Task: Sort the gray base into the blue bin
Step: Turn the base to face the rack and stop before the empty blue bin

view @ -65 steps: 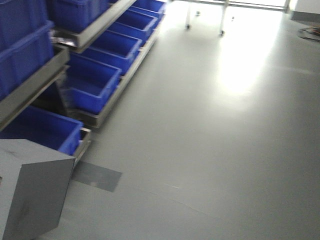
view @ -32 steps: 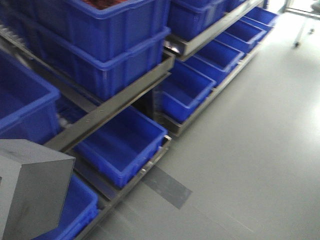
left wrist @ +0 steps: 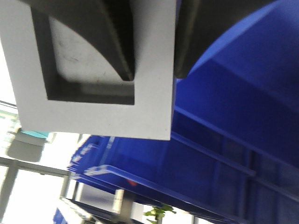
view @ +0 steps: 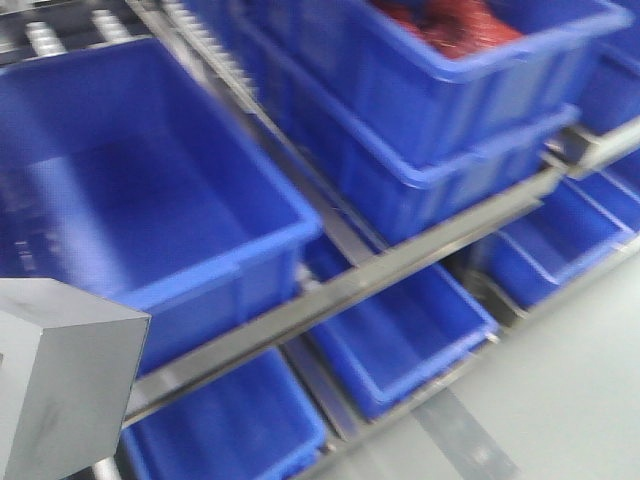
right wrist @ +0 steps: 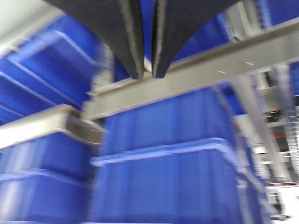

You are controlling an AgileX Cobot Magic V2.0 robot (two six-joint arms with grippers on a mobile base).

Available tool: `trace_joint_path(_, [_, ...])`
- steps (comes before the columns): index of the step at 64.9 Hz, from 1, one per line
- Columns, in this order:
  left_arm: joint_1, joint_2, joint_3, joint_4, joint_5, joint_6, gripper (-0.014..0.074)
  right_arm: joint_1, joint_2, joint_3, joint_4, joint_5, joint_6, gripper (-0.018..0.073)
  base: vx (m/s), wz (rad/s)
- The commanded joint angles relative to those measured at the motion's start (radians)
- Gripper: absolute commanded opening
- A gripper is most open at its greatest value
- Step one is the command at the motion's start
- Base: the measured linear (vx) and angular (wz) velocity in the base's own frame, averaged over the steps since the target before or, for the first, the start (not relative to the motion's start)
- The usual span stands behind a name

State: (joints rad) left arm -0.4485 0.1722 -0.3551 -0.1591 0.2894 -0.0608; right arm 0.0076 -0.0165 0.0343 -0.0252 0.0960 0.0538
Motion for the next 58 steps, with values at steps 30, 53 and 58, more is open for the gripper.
trace_joint_path(30, [-0.008,0.011,-0.031,-0.014,-0.108,-0.003,0.0007,-0.004,-0.009,-0.004,-0.006,-0.080,-0.007,-0.0004,0.17,0.61])
trace_joint_path(53, [-0.008,0.011,-0.031,-0.014,-0.108,-0.003,0.0007,-0.004,-0.009,-0.004,-0.006,-0.080,-0.007,-0.0004,0.11,0.44])
trace_joint_path(58, [-0.008,0.011,-0.031,-0.014,-0.108,-0.003,0.0007,-0.004,-0.009,-0.004,-0.006,-0.080,-0.007,-0.0004,0.06,0.24])
